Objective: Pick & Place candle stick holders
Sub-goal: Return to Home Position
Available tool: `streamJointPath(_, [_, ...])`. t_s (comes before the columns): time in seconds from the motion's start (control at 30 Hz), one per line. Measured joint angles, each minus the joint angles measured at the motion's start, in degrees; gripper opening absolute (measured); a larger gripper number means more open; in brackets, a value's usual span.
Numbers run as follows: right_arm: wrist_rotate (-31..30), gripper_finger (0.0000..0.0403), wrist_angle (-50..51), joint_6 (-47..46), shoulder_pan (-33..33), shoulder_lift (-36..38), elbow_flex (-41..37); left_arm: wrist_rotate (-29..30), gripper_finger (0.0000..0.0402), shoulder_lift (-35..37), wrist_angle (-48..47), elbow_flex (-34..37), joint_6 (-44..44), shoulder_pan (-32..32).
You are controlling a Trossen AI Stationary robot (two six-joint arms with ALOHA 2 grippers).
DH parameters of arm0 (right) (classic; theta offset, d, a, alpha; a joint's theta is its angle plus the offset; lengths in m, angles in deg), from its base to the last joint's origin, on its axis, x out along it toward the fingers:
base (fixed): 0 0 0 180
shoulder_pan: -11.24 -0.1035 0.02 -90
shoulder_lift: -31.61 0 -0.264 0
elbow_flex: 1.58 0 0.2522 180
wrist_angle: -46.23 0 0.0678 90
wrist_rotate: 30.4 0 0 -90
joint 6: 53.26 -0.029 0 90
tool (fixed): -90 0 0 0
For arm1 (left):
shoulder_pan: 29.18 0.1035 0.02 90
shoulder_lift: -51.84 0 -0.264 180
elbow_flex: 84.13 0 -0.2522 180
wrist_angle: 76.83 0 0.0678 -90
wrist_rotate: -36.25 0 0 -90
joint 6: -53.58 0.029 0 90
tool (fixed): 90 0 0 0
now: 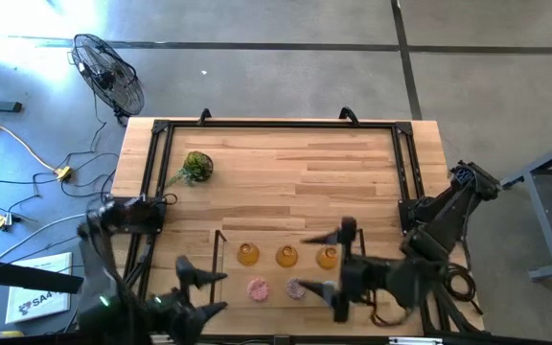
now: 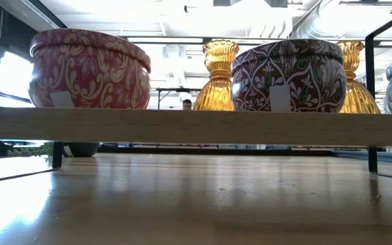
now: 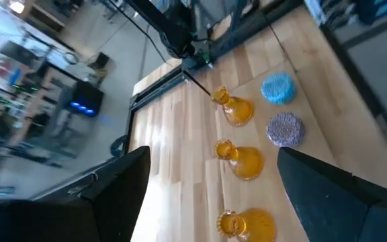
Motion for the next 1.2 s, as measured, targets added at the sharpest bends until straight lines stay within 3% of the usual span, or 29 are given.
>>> streamJointPath(0.13, [0.4,0.0329,-0.4,2.4,3.0,0.2,0.0,-4.2,0.0319,6.6,0.0,-0.1,0.0,0.0])
streamJointPath(0.33, [0.9,0.0191,1.9,3.4,3.6,2.4,0.0,-12.0,0.0307,14.1,0.0,0.0,1.7,0.0])
streamJointPath(0.43, [2.0,0.0109,3.3,3.4,3.4,3.7,0.0,-13.5,0.0271,17.0,0.0,0.2,3.2,0.4])
streamJointPath(0.57, [1.2,0.0014,5.9,4.7,3.4,4.9,0.0,-18.2,0.0187,19.4,0.0,0.5,5.7,4.1])
streamJointPath(0.73, [-2.9,0.0009,8.7,5.8,3.2,7.7,0.0,-20.7,0.0048,23.0,0.0,0.6,11.2,8.5])
streamJointPath(0.8, [-4.8,0.0003,11.4,4.2,2.7,9.6,0.0,-21.0,0.0013,24.8,0.0,0.6,13.3,10.2])
streamJointPath(1.03, [-9.3,0.0002,29.4,-9.5,-1.2,20.1,0.0,-22.5,0.0014,34.3,0.2,1.5,17.0,13.9])
streamJointPath(1.2, [-11.1,0.0001,45.2,-26.6,-3.1,28.3,-2.4,-21.3,0.0006,44.8,0.4,11.3,10.6,13.9])
